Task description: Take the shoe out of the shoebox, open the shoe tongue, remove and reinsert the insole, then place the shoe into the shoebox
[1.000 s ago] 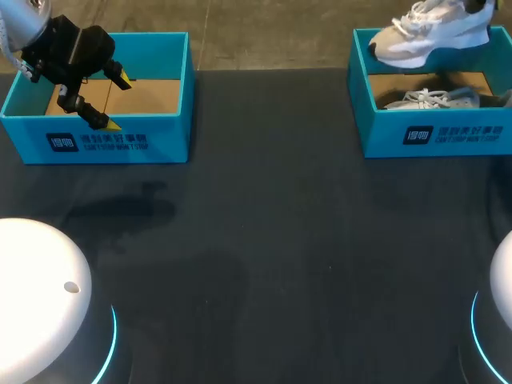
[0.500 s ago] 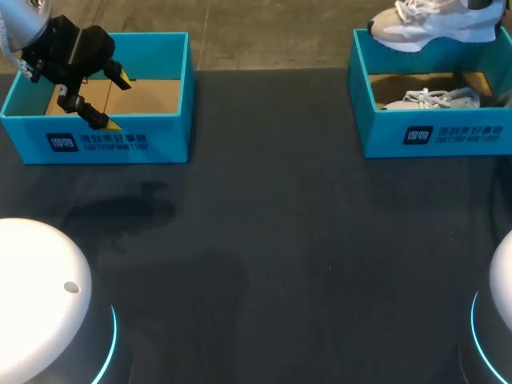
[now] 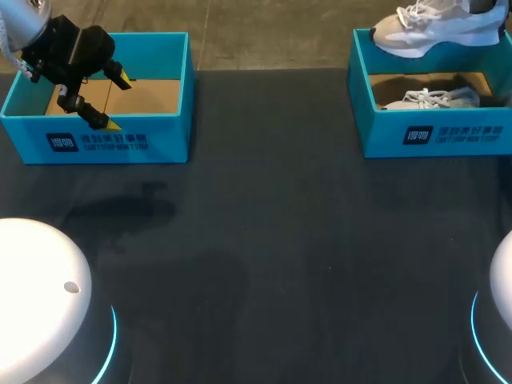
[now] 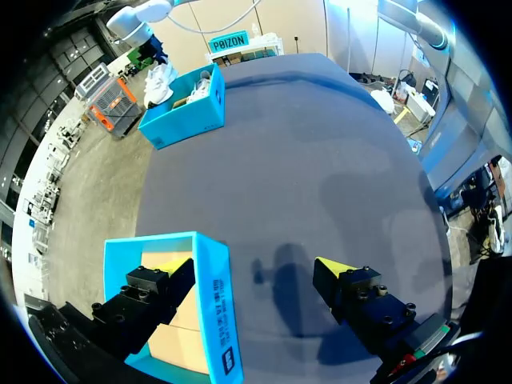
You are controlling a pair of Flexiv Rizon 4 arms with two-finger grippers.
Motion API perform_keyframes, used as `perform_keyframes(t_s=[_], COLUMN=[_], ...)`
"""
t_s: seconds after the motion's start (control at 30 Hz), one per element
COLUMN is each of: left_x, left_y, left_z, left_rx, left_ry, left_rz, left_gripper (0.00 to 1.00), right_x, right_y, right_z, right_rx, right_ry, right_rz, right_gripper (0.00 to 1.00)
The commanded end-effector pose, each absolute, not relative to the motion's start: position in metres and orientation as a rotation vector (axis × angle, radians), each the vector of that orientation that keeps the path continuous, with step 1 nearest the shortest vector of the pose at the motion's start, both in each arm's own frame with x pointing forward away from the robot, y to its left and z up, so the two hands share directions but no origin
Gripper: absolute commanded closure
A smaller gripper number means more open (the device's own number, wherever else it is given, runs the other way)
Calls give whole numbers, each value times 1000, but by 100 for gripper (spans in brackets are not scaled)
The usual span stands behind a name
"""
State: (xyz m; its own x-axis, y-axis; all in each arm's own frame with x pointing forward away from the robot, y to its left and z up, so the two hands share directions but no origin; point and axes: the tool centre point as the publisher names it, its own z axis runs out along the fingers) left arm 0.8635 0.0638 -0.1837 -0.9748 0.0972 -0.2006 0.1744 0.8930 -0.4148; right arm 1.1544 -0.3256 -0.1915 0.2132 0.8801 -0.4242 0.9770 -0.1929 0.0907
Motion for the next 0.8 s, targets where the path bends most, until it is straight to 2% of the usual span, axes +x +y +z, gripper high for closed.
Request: perform_keyframes(t_s=[0.03, 0.8], left_x=[862, 862], left_y=[64, 64], left_z=[-183, -183], left_rx=[209, 209], left_ry=[2886, 2886], left_rz=[-651, -651], left_gripper=[0, 0], right_x=[1152, 1136], right_y=[-327, -339], right_z=[-197, -233], right_rx=[2176, 2228], right_ry=[1724, 1670], right_rz=[-381, -402], right_gripper=[100, 100])
